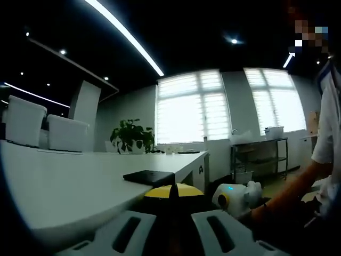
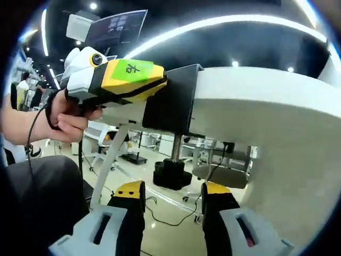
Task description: Clamp the fixed fixture on the desktop, loosen the retaining clip, secure it to the edge of the desk, and tighten the retaining clip.
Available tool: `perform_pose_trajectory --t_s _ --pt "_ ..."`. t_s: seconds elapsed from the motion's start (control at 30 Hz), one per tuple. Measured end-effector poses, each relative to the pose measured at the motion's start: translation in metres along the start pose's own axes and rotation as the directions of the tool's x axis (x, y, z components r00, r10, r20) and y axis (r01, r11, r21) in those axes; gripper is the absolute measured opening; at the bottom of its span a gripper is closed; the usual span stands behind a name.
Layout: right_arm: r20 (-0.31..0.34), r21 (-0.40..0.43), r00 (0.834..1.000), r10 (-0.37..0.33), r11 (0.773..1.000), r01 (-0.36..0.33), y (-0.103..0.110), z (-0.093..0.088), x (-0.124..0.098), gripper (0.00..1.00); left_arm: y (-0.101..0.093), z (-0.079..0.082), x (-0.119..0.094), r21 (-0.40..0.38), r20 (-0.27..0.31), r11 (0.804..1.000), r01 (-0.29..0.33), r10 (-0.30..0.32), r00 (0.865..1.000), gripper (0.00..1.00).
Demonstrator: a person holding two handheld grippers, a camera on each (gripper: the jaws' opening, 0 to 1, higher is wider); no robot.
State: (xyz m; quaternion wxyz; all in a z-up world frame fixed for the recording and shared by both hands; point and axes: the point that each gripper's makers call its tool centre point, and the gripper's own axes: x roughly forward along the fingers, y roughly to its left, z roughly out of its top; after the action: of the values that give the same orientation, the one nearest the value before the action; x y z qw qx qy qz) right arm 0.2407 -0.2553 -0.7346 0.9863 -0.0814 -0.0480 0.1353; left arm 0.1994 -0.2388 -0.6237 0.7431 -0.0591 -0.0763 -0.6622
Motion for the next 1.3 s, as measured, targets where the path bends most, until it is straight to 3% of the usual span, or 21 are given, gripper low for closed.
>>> perform_pose_trajectory --t_s 0.07,0.13,0.23,0.37,0.5,0.63,0.8,0.93,1.07,1.3 --pt "-0.004 0.036 0.993 -0.116 0.993 0.116 0.002 -0.007 -0.018 0.45 0.0 0.0 0.0 -0.004 0.001 1.0 -0.001 0.001 1.0 0.03" --pt "-0.03 0.053 0.974 -0.223 0.973 0.224 0.004 -0.011 -0.036 0.45 -0.001 0.0 0.0 -0.002 0.003 1.0 -0.001 0.001 1.0 0.03" --pt "-0.06 0.073 0.949 -0.311 0.946 0.315 0.012 -0.013 -0.048 0.43 -0.001 0.0 0.0 -0.006 0.003 1.0 -0.002 0.002 1.0 0.03" --pt "-0.044 0.043 0.949 -0.312 0.948 0.314 0.027 0.004 -0.049 0.41 -0.001 0.002 0.0 -0.028 0.012 1.0 -0.006 0.007 1.0 0.03" --pt "-0.011 -0.05 0.944 -0.33 0.943 0.329 0.033 0.015 -0.046 0.4 -0.002 0.001 0.0 -0.02 0.005 1.0 -0.006 0.006 1.0 0.03" --pt "-0.043 -0.004 0.935 -0.351 0.936 0.351 0.024 0.008 -0.039 0.38 -0.002 0.001 -0.001 -0.021 0.008 1.0 -0.007 0.007 1.0 0.03" --pt "-0.023 0.023 0.923 -0.384 0.923 0.385 0.009 0.011 -0.025 0.38 -0.002 0.002 -0.001 -0.027 0.009 1.0 -0.007 0.007 1.0 0.03" --pt "0.01 -0.004 0.912 -0.41 0.912 0.41 0.0 0.021 -0.01 0.38 -0.003 0.001 -0.001 -0.021 0.009 1.0 -0.005 0.006 1.0 0.03" --pt "-0.004 -0.046 0.907 -0.422 0.906 0.421 -0.008 0.022 0.004 0.38 -0.003 0.002 -0.001 -0.021 0.012 1.0 -0.004 0.004 1.0 0.03" --pt "0.0 -0.038 0.901 -0.435 0.9 0.434 -0.015 0.019 0.013 0.26 -0.003 0.002 -0.001 -0.028 0.022 1.0 -0.003 0.004 1.0 0.03"
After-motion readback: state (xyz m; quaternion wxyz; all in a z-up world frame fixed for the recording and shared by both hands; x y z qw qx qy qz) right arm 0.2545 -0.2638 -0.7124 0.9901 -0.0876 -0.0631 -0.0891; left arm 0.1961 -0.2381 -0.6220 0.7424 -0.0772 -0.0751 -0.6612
